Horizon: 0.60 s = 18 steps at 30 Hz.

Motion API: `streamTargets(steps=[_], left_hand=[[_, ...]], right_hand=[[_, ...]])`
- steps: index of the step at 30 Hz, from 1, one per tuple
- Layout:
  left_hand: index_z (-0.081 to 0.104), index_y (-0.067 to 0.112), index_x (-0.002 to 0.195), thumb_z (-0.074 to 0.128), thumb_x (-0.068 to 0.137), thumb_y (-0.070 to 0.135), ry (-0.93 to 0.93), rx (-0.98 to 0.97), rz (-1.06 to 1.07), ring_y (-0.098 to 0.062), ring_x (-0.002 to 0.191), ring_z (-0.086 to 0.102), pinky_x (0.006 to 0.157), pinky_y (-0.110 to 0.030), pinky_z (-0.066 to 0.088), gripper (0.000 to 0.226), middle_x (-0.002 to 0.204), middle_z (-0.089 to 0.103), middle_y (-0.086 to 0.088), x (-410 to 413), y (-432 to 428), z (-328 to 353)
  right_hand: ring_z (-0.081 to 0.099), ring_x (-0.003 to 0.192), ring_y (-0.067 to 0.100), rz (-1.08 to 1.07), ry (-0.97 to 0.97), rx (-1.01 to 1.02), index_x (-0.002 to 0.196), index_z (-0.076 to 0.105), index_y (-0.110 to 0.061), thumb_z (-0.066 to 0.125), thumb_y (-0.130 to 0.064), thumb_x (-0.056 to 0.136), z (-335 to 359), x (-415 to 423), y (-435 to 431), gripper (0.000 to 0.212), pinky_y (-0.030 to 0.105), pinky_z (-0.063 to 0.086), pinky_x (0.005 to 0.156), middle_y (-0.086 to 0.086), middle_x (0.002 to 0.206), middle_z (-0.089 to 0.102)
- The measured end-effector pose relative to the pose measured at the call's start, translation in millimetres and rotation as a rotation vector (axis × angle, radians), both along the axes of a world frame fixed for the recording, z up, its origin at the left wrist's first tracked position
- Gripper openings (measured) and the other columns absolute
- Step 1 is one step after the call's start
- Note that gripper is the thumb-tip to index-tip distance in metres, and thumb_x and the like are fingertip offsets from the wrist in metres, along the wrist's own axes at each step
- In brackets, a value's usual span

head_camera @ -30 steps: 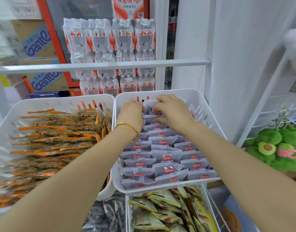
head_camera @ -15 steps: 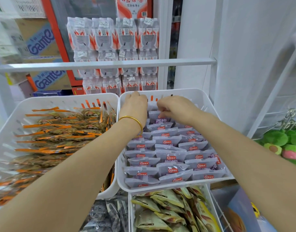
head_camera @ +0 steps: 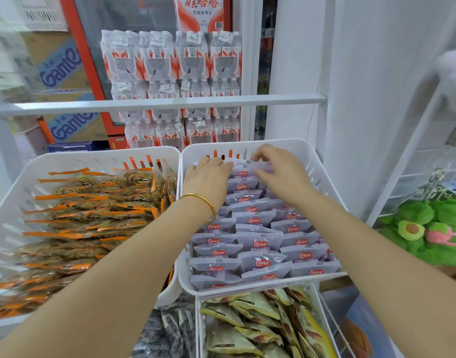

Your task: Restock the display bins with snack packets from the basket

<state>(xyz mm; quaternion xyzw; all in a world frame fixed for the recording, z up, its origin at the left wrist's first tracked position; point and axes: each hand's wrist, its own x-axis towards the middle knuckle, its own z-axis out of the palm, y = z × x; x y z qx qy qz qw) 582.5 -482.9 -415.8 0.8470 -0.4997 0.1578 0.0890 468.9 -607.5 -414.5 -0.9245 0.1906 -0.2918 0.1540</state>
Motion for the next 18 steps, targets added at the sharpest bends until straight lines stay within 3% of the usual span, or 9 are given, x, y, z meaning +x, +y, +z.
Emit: streamTargets(steps=[5, 10, 12, 14, 16, 18], left_hand=[[0.038, 0.019, 0.137, 0.031, 0.101, 0.031, -0.054, 0.123, 0.07, -0.027, 0.128, 0.032, 0.1, -0.042, 0.032, 0.039, 0.141, 0.037, -0.004, -6.8, 3.9, -4.0], [0.017, 0.018, 0.148, 0.026, 0.101, 0.038, 0.021, 0.172, 0.105, -0.03, 0.142, 0.009, 0.111, -0.046, 0.022, 0.051, 0.155, 0.006, -0.011, -13.2, 7.1, -0.7], [0.005, 0.016, 0.15, 0.021, 0.101, 0.042, 0.071, 0.169, 0.085, -0.026, 0.145, -0.006, 0.116, -0.045, 0.013, 0.058, 0.157, -0.008, -0.009, -15.8, 10.5, -3.2], [-0.002, 0.014, 0.15, 0.016, 0.1, 0.045, 0.102, 0.194, 0.068, -0.023, 0.145, -0.011, 0.118, -0.044, 0.007, 0.061, 0.157, -0.011, -0.009, -20.4, 13.7, -10.3], [-0.007, 0.012, 0.149, 0.012, 0.1, 0.045, 0.11, 0.236, 0.088, -0.023, 0.144, -0.013, 0.118, -0.044, 0.004, 0.062, 0.157, -0.013, -0.009, -22.5, 13.3, -16.3], [-0.008, 0.012, 0.149, 0.012, 0.1, 0.045, 0.13, 0.242, 0.1, -0.022, 0.144, -0.014, 0.118, -0.045, 0.003, 0.062, 0.157, -0.014, -0.009, -25.4, 12.6, -16.0]], right_hand=[[0.043, 0.131, 0.019, 0.058, 0.243, -0.319, 0.134, 0.051, -0.023, 0.045, -0.024, 0.099, -9.3, -7.1, 6.7, 0.036, 0.037, 0.029, 0.109, -0.004, 0.141, 0.05], [0.031, 0.139, 0.019, -0.009, 0.18, -0.228, 0.141, 0.042, -0.023, 0.037, -0.021, 0.1, -10.2, -10.8, 12.8, 0.042, 0.037, 0.021, 0.115, -0.002, 0.149, 0.039], [0.016, 0.145, 0.018, -0.097, 0.197, -0.174, 0.148, 0.028, -0.026, 0.03, -0.034, 0.101, -11.0, -17.8, 15.4, 0.048, 0.041, 0.014, 0.118, -0.005, 0.157, 0.023], [0.003, 0.147, 0.017, -0.147, 0.367, -0.168, 0.151, 0.01, -0.031, 0.015, -0.054, 0.097, -18.9, -26.5, 19.4, 0.059, 0.047, 0.008, 0.118, -0.008, 0.159, 0.006], [-0.001, 0.147, 0.017, -0.149, 0.496, -0.216, 0.151, 0.0, -0.033, -0.008, -0.068, 0.082, -28.6, -31.5, 23.3, 0.077, 0.05, 0.006, 0.117, -0.01, 0.159, -0.004], [-0.001, 0.147, 0.017, -0.147, 0.512, -0.217, 0.15, -0.004, -0.035, -0.017, -0.069, 0.073, -30.8, -31.3, 23.4, 0.085, 0.05, 0.005, 0.117, -0.011, 0.159, -0.006]])
